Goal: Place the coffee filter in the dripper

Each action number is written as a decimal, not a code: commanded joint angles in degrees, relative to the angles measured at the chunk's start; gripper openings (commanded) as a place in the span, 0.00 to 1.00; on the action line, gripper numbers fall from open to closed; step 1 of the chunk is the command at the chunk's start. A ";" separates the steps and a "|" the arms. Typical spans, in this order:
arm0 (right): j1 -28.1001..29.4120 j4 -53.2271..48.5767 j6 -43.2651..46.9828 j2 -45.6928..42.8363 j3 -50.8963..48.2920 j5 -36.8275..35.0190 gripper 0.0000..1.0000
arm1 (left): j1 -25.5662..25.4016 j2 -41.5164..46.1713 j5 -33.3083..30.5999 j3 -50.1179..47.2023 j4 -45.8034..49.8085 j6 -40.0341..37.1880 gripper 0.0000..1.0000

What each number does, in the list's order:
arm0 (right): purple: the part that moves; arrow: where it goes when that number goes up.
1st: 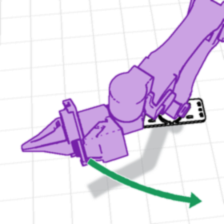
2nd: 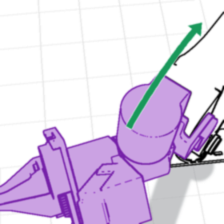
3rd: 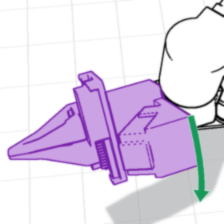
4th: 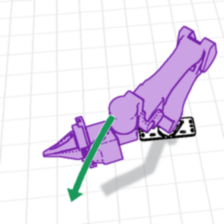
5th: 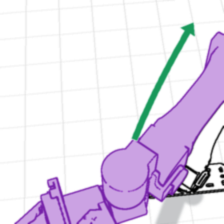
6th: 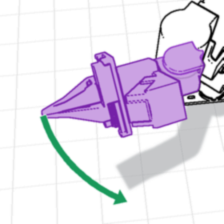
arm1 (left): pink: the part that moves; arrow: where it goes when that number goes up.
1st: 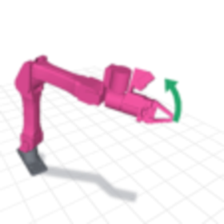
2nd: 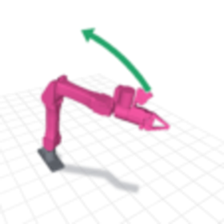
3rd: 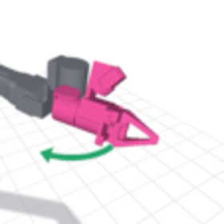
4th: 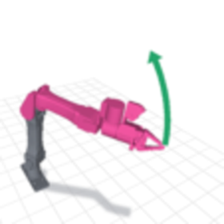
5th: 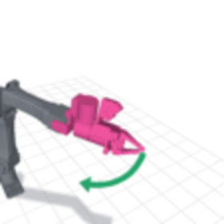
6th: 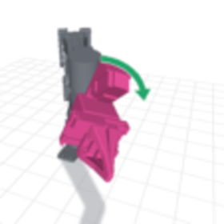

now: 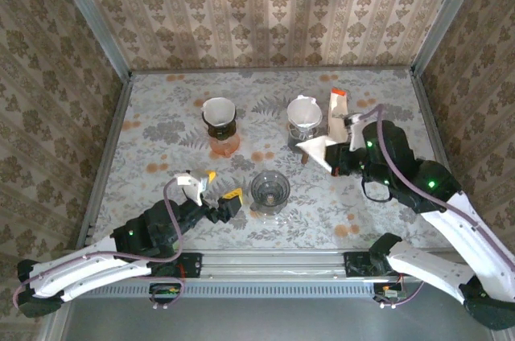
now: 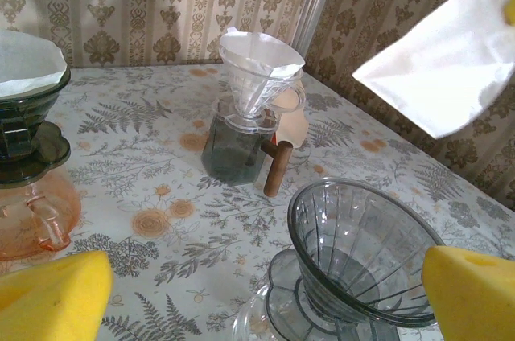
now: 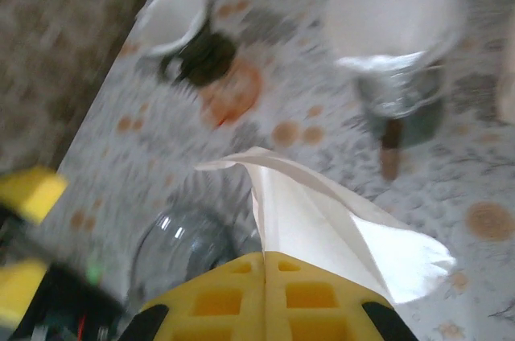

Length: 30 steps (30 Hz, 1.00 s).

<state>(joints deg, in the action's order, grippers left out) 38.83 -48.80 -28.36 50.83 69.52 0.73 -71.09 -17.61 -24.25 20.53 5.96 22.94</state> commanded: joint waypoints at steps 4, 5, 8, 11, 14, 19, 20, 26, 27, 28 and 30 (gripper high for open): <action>14.43 -17.17 3.60 8.99 11.03 -4.13 0.00 | 0.57 1.63 0.17 -0.14 0.06 0.57 1.00; 16.02 -18.79 3.41 10.54 12.22 -5.67 0.00 | 0.60 1.82 0.02 -0.23 0.13 0.59 1.00; 19.30 -22.20 3.57 15.15 15.05 -8.81 0.00 | 0.60 2.64 -0.35 -0.32 0.76 0.87 1.00; 21.27 -23.05 4.14 18.78 17.55 -9.44 0.00 | 0.74 3.83 -0.53 -0.32 1.88 0.80 1.00; 22.23 -23.62 5.16 22.04 20.04 -10.14 0.00 | 0.78 4.98 -0.47 -0.49 2.72 1.02 1.00; 23.86 -24.88 7.52 27.74 24.75 -10.09 0.00 | 0.95 6.58 -0.10 -1.37 2.92 1.57 1.00; 24.13 -25.39 7.85 28.51 25.56 -10.21 0.00 | 0.95 6.70 -0.03 -1.46 3.00 1.51 1.00; 25.22 -26.61 10.35 35.47 28.19 -10.45 0.00 | 1.02 6.97 0.33 -1.33 3.61 1.76 1.00; 25.33 -26.61 10.71 36.18 28.45 -10.53 0.00 | 1.04 6.97 0.27 -1.42 3.62 1.78 1.00; 25.42 -26.49 11.04 36.72 28.54 -10.36 0.00 | 1.04 6.97 0.27 -1.46 3.62 1.89 1.00; 25.42 -26.15 11.43 37.60 28.53 -9.76 0.00 | 1.12 6.97 0.34 -1.46 3.62 1.96 1.00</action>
<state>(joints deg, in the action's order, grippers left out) 63.92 -72.49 -19.07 87.81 96.07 -8.19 -70.39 -11.44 -24.25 19.51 8.82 23.97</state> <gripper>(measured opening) 0.063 0.997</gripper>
